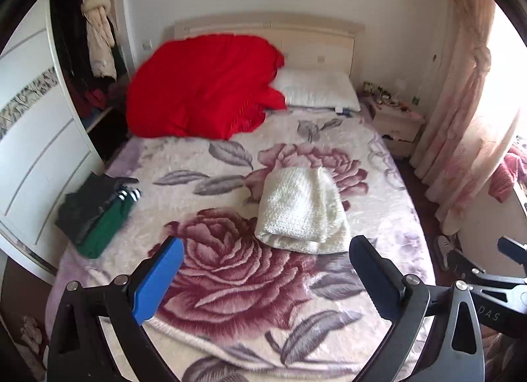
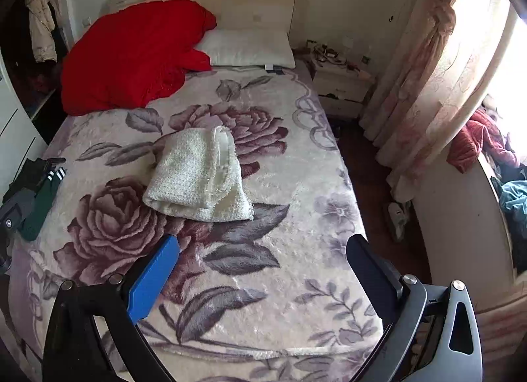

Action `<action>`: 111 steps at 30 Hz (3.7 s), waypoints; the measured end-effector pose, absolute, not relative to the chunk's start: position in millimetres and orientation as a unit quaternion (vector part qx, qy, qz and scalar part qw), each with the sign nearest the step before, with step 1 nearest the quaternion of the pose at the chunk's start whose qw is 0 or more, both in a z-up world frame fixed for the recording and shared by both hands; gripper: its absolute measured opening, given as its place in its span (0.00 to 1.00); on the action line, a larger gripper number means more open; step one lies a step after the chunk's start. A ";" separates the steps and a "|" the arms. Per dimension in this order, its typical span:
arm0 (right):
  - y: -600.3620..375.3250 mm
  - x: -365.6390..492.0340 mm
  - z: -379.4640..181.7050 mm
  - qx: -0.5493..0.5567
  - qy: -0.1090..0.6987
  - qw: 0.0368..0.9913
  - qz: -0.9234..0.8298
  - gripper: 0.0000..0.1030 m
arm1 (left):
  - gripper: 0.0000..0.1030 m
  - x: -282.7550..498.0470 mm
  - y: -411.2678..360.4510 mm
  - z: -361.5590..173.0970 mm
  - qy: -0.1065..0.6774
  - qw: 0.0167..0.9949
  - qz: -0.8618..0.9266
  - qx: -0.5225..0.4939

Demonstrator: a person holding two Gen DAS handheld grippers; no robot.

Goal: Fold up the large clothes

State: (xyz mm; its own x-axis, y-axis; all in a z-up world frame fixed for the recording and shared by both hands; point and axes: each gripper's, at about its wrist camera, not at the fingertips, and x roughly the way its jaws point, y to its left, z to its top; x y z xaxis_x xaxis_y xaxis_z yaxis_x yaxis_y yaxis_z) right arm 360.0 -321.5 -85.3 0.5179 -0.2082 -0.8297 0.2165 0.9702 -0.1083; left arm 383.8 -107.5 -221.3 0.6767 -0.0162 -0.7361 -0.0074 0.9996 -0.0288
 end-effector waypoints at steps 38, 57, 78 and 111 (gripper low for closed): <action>-297.1 108.9 184.1 0.012 0.343 0.938 -0.051 1.00 | 1.00 200.7 -120.3 -63.1 0.313 0.949 0.018 -0.004; -301.0 114.2 194.8 0.011 0.336 0.941 -0.033 1.00 | 1.00 195.7 -116.8 -58.1 0.314 0.949 0.018 -0.001; -303.3 111.7 198.5 0.005 0.331 0.943 -0.030 1.00 | 1.00 185.7 -115.5 -53.7 0.305 0.952 0.015 0.000; -300.5 110.6 201.0 0.004 0.325 0.945 -0.031 1.00 | 1.00 177.5 -116.6 -44.4 0.282 0.959 0.020 0.002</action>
